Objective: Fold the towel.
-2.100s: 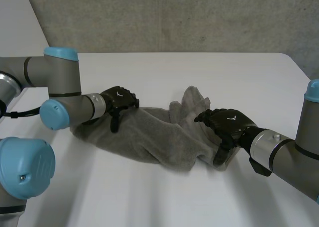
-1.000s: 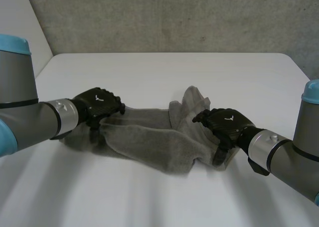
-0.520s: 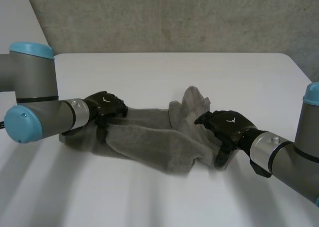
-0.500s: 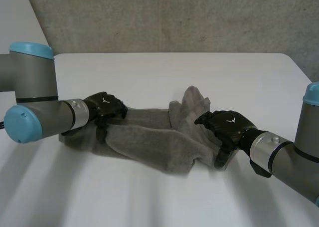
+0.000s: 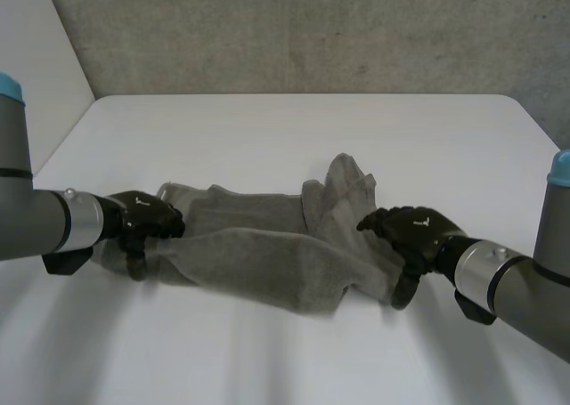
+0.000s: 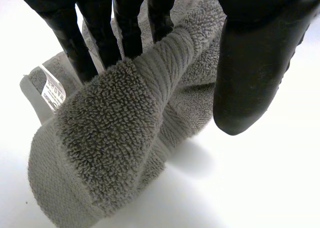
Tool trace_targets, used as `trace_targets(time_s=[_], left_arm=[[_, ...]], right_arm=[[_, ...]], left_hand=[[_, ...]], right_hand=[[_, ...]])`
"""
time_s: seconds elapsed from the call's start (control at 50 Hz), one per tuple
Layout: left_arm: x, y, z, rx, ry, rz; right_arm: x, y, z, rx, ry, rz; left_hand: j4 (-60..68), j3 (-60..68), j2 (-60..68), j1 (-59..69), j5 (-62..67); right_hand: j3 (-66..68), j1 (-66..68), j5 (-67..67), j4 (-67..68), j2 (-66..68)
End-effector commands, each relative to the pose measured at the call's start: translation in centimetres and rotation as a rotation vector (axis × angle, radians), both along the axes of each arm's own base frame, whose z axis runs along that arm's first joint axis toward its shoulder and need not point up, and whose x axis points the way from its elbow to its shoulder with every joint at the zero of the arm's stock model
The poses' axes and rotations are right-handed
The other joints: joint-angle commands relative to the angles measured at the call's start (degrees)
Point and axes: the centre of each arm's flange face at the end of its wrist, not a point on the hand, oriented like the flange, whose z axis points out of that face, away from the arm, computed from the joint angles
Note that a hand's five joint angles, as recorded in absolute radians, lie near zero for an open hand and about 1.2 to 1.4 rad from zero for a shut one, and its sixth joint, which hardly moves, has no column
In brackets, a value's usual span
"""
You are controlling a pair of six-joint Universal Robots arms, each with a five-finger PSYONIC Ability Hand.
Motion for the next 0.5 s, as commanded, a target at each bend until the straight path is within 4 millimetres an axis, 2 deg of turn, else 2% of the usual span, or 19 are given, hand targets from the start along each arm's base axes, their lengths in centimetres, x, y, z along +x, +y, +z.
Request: trace_targets(time_s=[0.02,0.12,0.22,0.26,0.3,0.32,0.36,0.42,0.46,0.48,0.5], left_arm=[[0.6,0.9,-0.5,-0.030,-0.005,0.004],[0.7,1.5,-1.2,-0.034,-0.024,-0.019],[1.2,1.5,-1.9,-0.032,-0.037,-0.012],[1.5,1.4,-2.0,-0.035,-0.039,-0.005],[1.9,1.3,-2.3,-0.032,-0.040,0.008],[1.9,1.3,-2.3,-0.032,-0.040,0.008],[2.0,1.3,-2.6,-0.029,-0.040,0.011],[2.0,1.3,-2.8,-0.029,-0.040,0.011],[2.0,1.6,-3.0,-0.020,-0.041,0.011],[2.0,1.6,-3.0,-0.020,-0.041,0.011],[2.0,1.8,-3.2,-0.010,-0.042,0.011]], right_arm=[[-0.1,1.2,-1.2,0.067,0.003,0.001],[-0.1,1.8,-2.4,0.110,0.013,0.005],[0.0,1.4,-2.9,0.117,-0.035,-0.030],[0.1,1.1,-3.2,0.118,-0.053,-0.043],[0.2,0.6,-4.0,0.124,-0.053,-0.055],[0.2,0.6,-4.0,0.124,-0.053,-0.055],[0.3,0.2,-4.0,0.113,-0.055,-0.057],[0.1,-0.1,-3.7,0.103,-0.059,-0.065],[0.2,-0.3,-3.3,0.091,-0.064,-0.067],[0.2,-0.3,-3.3,0.091,-0.064,-0.067],[0.2,-0.3,-2.9,0.081,-0.069,-0.065]], left_hand=[[0.4,0.4,0.3,0.5,0.5],[2.3,2.2,2.2,2.3,2.4],[7.0,6.9,6.9,7.0,7.1],[9.5,9.4,9.4,9.6,9.6],[10.5,10.5,10.4,10.6,10.6],[10.5,10.5,10.4,10.6,10.6],[11.7,11.6,11.6,11.8,11.8],[14.2,14.2,14.1,14.3,14.3],[20.9,20.8,20.8,21.0,21.0],[21.0,20.9,20.9,21.0,21.1],[23.1,23.0,23.0,23.2,23.2]], right_hand=[[-3.6,-3.0,-3.4,-4.5,-3.2],[-3.6,-3.0,-3.4,-4.5,-3.2],[-3.5,-2.9,-3.3,-4.5,-3.1],[0.4,0.9,0.6,-0.6,0.8],[13.1,13.6,13.3,12.1,13.5],[13.2,13.7,13.4,12.2,13.6],[34.6,35.1,34.8,33.6,35.0],[41.9,42.5,42.1,41.0,42.3],[56.7,57.2,56.9,55.7,57.1],[56.7,57.3,56.9,55.8,57.1],[62.4,62.9,62.6,61.4,62.8]])
